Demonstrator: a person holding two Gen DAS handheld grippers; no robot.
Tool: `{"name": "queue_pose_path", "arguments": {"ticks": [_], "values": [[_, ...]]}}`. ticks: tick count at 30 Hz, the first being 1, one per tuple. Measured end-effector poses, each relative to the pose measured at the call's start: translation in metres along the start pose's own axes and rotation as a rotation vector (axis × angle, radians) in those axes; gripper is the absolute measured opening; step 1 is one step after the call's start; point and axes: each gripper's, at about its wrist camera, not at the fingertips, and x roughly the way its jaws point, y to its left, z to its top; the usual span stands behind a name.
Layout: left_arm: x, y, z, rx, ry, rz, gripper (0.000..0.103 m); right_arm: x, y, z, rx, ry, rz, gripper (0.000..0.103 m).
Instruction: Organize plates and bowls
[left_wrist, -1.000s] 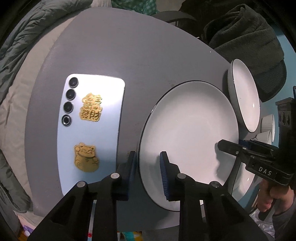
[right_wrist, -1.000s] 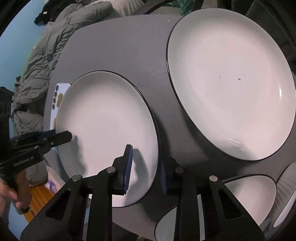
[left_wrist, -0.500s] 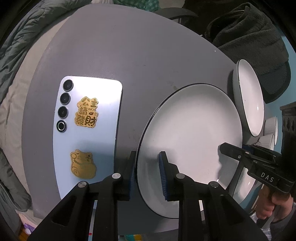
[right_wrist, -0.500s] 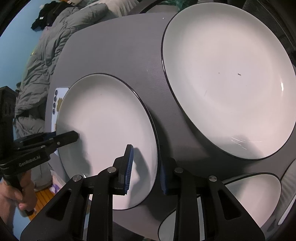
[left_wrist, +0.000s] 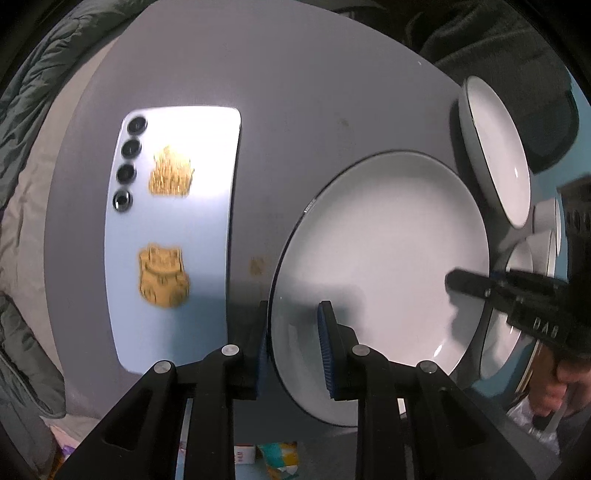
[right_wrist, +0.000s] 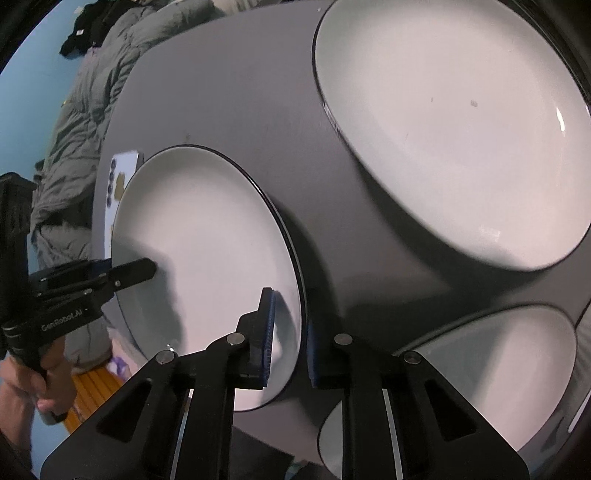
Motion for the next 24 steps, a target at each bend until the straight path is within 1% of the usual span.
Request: {"name": "queue_pose_path", "arguments": {"ticks": [3, 10, 14, 18, 19, 22, 24], "values": [[-0.001, 0.005, -0.006, 0.004, -0.004, -0.007, 0.022, -0.001, 0.0, -0.002, -0.012, -0.004, 0.002, 0.015], [-0.003, 0.02, -0.012, -0.039, -0.021, -0.038, 0.02, 0.0, 0.0, 0.002, 0.004, -0.018, 0.002, 0.016], [-0.009, 0.026, -0.014, -0.053, -0.022, -0.006, 0.018, 0.0, 0.007, -0.001, -0.025, -0.029, -0.022, 0.015], [-0.01, 0.023, -0.013, -0.057, -0.003, -0.008, 0.018, -0.004, 0.009, -0.003, -0.042, -0.03, -0.032, 0.015], [-0.011, 0.018, -0.01, -0.056, -0.003, -0.009, 0.018, -0.004, 0.008, -0.002, -0.04, -0.028, -0.03, 0.015], [-0.016, 0.017, -0.012, -0.045, -0.013, -0.011, 0.018, -0.007, 0.006, -0.001, -0.028, -0.025, -0.021, 0.014], [-0.017, 0.015, -0.004, -0.041, -0.017, -0.016, 0.018, -0.011, 0.005, -0.001, -0.032, -0.029, -0.014, 0.014]]}}
